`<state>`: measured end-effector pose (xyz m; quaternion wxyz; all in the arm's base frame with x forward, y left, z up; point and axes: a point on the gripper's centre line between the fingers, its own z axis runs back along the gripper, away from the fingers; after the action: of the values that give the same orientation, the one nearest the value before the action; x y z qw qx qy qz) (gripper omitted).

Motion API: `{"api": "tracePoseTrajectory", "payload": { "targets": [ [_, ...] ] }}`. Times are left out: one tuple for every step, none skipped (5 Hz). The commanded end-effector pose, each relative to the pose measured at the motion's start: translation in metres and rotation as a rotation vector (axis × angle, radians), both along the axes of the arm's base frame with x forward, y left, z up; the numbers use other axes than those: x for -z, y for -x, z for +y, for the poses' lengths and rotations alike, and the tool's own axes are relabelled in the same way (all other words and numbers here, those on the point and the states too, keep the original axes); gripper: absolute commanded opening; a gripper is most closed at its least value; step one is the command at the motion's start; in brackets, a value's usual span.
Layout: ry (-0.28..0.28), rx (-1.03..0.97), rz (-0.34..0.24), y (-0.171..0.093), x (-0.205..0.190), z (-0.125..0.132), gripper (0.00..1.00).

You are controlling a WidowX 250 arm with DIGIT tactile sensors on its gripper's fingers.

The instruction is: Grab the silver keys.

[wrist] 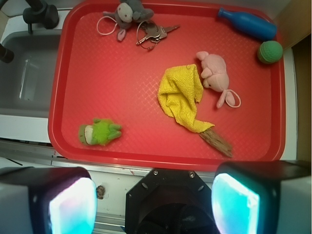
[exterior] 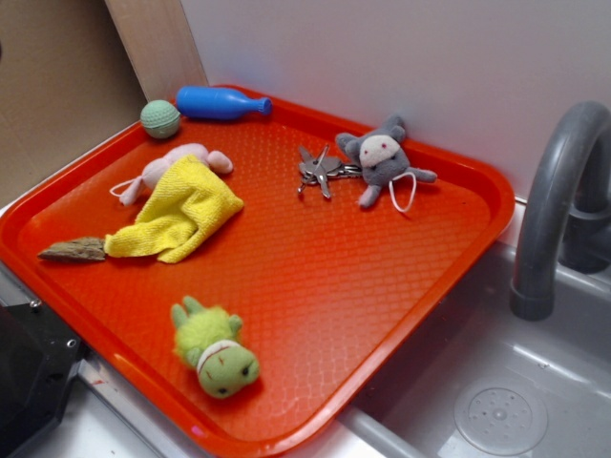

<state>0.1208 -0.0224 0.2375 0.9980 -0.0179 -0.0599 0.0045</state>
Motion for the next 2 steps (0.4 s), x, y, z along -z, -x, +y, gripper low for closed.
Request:
{"api": "tracePoseTrajectory", "payload": {
  "targets": [
    [0.042,-0.327,-0.281,-0.103,0.050,-0.023,1.00],
    [0.044,-0.476,-0.364,-0.142,0.082,-0.024,1.00]
  ]
}}
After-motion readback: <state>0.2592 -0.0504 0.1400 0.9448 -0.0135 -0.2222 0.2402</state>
